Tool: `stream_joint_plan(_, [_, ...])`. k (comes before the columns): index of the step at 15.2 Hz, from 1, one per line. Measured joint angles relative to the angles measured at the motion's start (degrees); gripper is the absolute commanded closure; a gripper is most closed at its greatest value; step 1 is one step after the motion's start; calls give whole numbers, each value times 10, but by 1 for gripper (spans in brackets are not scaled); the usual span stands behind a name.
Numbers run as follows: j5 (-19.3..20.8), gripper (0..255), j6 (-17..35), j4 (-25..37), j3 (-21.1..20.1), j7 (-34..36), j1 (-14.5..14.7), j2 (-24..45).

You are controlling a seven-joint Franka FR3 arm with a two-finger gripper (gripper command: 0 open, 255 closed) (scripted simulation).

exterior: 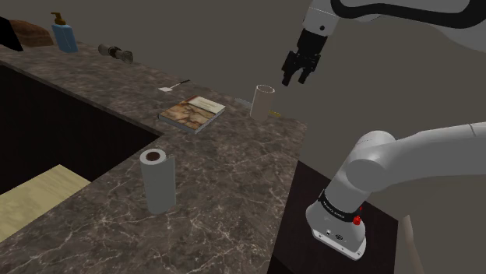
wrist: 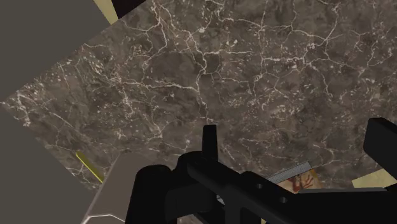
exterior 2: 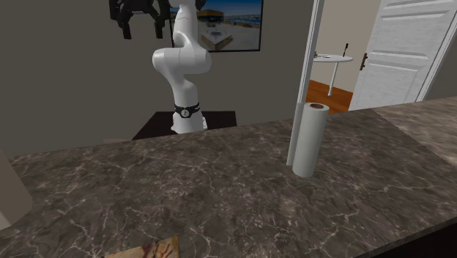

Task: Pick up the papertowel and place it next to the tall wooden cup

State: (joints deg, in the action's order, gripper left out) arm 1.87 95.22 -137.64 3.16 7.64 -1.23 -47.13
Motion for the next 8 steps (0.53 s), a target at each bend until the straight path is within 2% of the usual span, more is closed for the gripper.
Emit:
stream_joint_plan(3, [-7, 0, 9, -5, -13, 12, 5, 5])
stream_joint_plan(8, [-39, 0, 42, -9, -72, 71, 28, 36])
